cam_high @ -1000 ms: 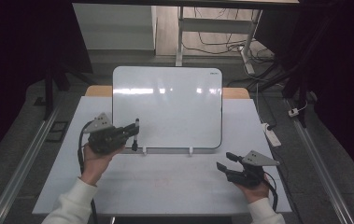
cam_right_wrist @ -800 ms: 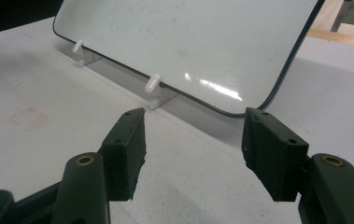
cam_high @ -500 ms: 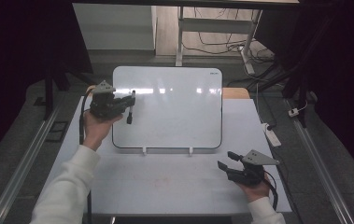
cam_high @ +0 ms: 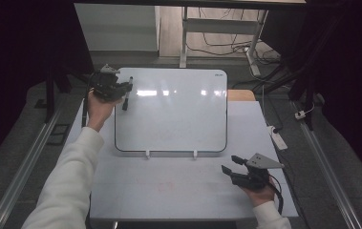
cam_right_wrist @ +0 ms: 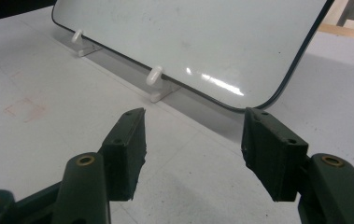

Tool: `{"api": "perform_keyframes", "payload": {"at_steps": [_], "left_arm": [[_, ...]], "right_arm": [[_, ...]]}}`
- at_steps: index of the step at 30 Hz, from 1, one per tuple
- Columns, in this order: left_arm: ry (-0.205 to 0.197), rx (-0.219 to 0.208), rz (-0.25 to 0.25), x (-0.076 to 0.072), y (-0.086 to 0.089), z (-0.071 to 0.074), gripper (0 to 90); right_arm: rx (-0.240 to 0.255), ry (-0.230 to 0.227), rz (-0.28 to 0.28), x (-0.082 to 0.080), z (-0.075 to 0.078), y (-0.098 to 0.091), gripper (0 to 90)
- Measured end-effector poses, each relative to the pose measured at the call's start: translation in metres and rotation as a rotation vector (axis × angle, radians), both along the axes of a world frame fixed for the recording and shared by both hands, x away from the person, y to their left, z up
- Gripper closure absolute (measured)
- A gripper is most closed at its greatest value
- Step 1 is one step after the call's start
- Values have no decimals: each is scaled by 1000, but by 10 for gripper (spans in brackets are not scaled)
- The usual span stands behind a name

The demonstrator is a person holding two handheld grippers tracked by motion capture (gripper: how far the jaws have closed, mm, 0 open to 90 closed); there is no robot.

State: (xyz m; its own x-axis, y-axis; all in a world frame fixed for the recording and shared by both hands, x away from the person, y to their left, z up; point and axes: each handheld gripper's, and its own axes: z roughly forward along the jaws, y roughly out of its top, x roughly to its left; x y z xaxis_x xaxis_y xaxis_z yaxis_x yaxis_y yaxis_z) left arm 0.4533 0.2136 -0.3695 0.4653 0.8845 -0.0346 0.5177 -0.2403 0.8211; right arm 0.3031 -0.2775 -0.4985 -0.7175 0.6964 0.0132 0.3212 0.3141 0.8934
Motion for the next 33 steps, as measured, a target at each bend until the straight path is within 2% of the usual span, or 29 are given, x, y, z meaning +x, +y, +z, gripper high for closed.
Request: {"api": "perform_keyframes", "payload": {"at_steps": [7, 12, 18, 23, 25, 27, 30, 33], "left_arm": [[-10, 25, 29, 16, 2, 2, 813], [-22, 94, 35, 25, -9, -4, 810], [-35, 133, 32, 30, -16, -8, 804], [-45, 131, 40, 28, -14, -9, 791], [-50, 129, 46, 27, -13, -8, 719], [-62, 119, 42, 24, -13, -7, 715], [-84, 103, 28, 13, -11, -4, 657], [-101, 62, -11, -3, -7, -3, 564]], "right_arm": [[1, 9, -3, 2, -2, -1, 399], [-2, 9, 1, 2, -2, 0, 398], [-6, 9, 7, 2, -3, 1, 397], [-6, 14, 11, 2, -4, 1, 397], [-7, 9, 13, 2, -3, 2, 397], [-8, 9, 13, 2, -3, 2, 397], [-8, 9, 13, 2, -3, 2, 396], [-4, 11, 17, 3, -4, 1, 395]]}}
